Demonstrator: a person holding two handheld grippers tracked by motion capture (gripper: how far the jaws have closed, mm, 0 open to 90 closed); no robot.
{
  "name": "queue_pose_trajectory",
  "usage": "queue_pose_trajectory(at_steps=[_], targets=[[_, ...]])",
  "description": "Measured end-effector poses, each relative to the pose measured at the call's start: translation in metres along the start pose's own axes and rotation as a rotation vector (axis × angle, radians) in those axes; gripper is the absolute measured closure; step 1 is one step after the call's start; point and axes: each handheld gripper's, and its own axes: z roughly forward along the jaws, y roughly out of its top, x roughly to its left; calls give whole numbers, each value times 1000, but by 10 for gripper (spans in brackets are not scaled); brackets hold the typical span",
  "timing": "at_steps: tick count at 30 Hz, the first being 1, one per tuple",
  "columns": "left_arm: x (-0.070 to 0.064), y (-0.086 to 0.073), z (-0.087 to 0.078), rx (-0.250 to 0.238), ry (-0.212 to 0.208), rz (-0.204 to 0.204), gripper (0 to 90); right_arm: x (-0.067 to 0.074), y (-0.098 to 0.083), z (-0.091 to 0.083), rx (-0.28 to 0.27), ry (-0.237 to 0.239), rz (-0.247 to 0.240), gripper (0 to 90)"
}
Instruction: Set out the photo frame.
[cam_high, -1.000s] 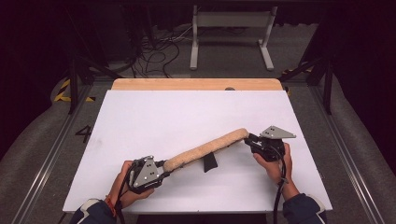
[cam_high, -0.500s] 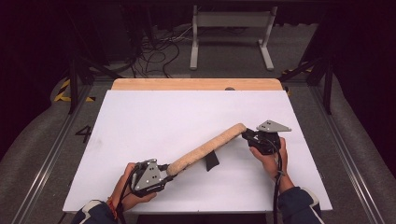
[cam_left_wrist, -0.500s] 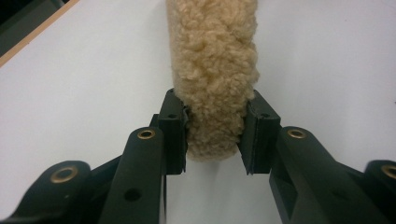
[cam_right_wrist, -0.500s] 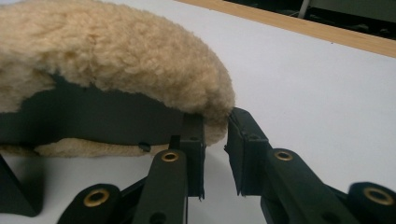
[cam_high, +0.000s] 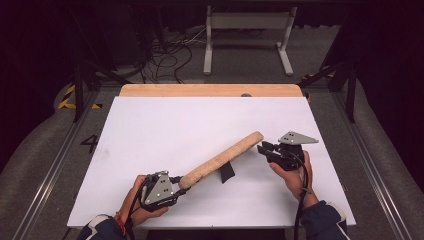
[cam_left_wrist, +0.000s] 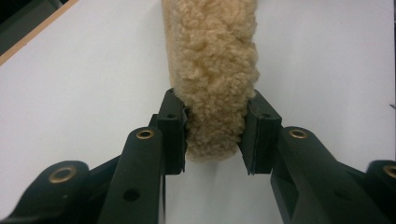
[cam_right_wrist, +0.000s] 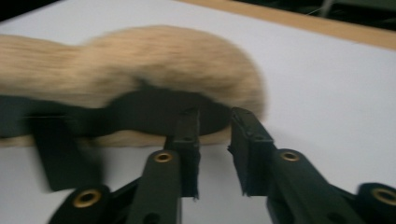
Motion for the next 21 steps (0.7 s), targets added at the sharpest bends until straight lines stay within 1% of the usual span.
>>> queue_pose_trajectory(at_steps=[2,4,6,8,10,12,13,14,15,17,18,21], targets=[[0,0,0,0,0,-1,657,9,4,-5,1,34,-16,659],[0,0,0,-1,-2,0,657,19,7,-9,-5,73,-1,631],[-1,0,0,-1,-5,-1,656,25,9,-9,-1,89,4,618],[-2,1,0,-8,-16,-5,656,32,10,-8,11,113,14,614],[-2,1,0,-13,-24,-4,656,37,11,-5,32,96,-2,627],[-2,1,0,-11,-28,-2,656,37,10,1,58,55,-29,672],[-2,1,0,-11,-28,-2,656,37,10,1,58,55,-29,672],[-2,1,0,-16,-33,-4,656,35,10,7,73,27,-33,710],[-4,1,1,-16,-37,-9,656,31,9,14,80,13,-28,752],[-4,2,1,-17,-46,7,656,25,8,24,83,-25,-22,800],[-6,2,1,-18,-49,9,657,23,8,28,81,-27,-15,805],[-11,5,3,-15,-46,32,657,19,9,35,80,-36,-27,817]])
